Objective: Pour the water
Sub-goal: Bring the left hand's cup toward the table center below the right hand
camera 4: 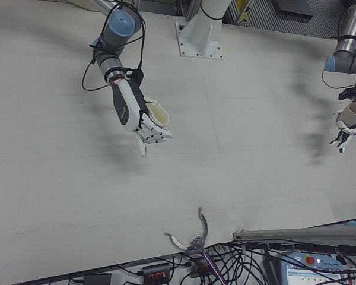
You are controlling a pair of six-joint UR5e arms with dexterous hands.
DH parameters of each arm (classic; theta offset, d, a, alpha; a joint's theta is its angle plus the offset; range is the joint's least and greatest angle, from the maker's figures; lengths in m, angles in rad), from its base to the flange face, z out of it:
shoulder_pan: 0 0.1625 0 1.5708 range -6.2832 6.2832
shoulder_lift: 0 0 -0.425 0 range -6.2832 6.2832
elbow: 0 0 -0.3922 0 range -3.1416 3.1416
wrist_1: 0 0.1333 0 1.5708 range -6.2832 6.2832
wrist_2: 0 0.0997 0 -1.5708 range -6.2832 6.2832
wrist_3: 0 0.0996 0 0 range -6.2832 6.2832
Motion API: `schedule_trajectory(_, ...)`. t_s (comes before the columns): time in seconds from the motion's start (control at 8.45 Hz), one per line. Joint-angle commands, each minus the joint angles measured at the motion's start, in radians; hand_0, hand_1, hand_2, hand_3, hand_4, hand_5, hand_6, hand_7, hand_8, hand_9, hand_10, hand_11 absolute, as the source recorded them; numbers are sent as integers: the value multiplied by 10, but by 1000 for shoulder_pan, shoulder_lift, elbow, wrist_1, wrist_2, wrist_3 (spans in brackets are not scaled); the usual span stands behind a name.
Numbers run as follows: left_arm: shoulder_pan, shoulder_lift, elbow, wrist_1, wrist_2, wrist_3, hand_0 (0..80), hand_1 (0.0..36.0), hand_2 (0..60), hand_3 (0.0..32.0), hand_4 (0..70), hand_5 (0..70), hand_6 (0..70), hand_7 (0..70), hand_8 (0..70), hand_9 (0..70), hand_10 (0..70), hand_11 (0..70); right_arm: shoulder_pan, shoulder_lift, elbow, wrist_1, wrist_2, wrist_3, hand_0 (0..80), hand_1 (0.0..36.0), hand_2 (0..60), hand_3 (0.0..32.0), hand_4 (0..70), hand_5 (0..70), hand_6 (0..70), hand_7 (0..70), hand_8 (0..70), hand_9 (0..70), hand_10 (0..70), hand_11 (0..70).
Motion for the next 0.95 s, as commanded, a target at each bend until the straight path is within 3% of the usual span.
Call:
schedule_trajectory(0.0, 181, -288, -2, 210, -7, 9, 800, 360, 600, 0, 700, 700, 156, 120, 53, 10, 108, 190, 76, -15, 74, -16, -4, -2, 800, 360, 572, 0, 208, 195, 361, 397, 262, 320, 0, 0)
schedule_trajectory(0.24, 308, -452, 29, 291, -10, 14, 800, 360, 600, 0, 700, 700, 155, 115, 52, 9, 110, 194, 70, -26, 109, -23, -4, -9, 800, 360, 560, 0, 232, 190, 351, 375, 241, 290, 0, 0)
schedule_trajectory(0.47, 414, -616, 128, 322, -12, 30, 800, 360, 600, 0, 700, 700, 159, 117, 54, 9, 111, 195, 49, -8, 141, -37, -4, -70, 800, 360, 554, 0, 239, 193, 362, 385, 242, 290, 0, 0)
schedule_trajectory(0.59, 450, -667, 162, 325, -14, 33, 800, 360, 600, 0, 700, 700, 163, 118, 54, 9, 113, 198, 49, -8, 207, -39, -43, -177, 800, 360, 548, 0, 243, 194, 366, 391, 242, 289, 0, 0)
schedule_trajectory(0.71, 479, -704, 169, 339, -15, 46, 800, 360, 600, 0, 700, 700, 163, 118, 54, 9, 114, 199, 56, 9, 256, -48, -130, -294, 800, 360, 558, 0, 246, 196, 379, 407, 236, 281, 0, 0)
schedule_trajectory(0.83, 493, -727, 169, 353, -17, 52, 800, 360, 600, 0, 700, 700, 164, 120, 55, 10, 114, 199, 53, 49, 267, -68, -154, -358, 800, 360, 571, 0, 269, 195, 391, 414, 223, 259, 0, 0)
